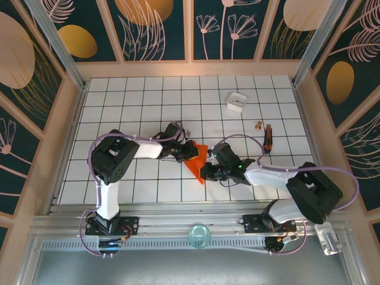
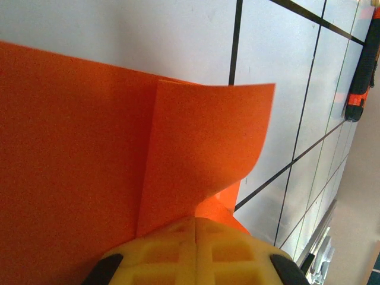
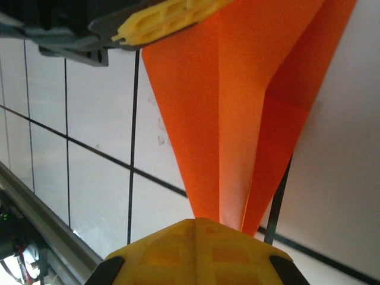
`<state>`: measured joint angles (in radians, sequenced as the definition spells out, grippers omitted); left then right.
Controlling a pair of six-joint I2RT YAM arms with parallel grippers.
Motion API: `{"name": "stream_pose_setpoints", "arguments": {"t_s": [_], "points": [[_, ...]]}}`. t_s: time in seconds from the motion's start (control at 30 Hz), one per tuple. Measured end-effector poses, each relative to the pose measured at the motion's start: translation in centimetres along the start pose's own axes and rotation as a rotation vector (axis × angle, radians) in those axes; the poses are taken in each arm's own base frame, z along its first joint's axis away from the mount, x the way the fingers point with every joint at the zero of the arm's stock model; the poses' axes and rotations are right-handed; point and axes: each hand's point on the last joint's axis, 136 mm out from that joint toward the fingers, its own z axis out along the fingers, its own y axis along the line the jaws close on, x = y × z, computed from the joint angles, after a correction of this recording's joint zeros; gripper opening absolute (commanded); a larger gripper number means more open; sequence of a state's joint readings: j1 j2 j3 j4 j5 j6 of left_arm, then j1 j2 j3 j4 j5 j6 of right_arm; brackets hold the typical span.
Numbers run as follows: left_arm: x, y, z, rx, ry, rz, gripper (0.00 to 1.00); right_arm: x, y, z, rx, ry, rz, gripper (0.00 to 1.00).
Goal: Fold a paper plane with a square sheet of paper (pick it up from the middle)
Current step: Perform the fourth fold on the wing at the bottom-center of the table.
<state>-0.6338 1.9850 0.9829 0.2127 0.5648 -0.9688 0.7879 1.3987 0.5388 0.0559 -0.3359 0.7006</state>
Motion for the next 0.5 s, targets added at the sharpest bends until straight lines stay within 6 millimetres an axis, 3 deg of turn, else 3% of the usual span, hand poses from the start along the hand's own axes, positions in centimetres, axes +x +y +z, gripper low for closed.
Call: {"name": "stream_pose_setpoints", "arguments": {"t_s": [0.27,0.5], "points": [[0.0,0.0,0.0,0.0,0.0,0.0,0.01,-1.1,-1.0,1.7,0.02,0.021,-0.018,0.0],[0.0,0.0,0.0,-0.001,0.0,0.0,0.01,-0.7,-1.5,2.2,0.02,0.037,-0.028,0.0]]}}
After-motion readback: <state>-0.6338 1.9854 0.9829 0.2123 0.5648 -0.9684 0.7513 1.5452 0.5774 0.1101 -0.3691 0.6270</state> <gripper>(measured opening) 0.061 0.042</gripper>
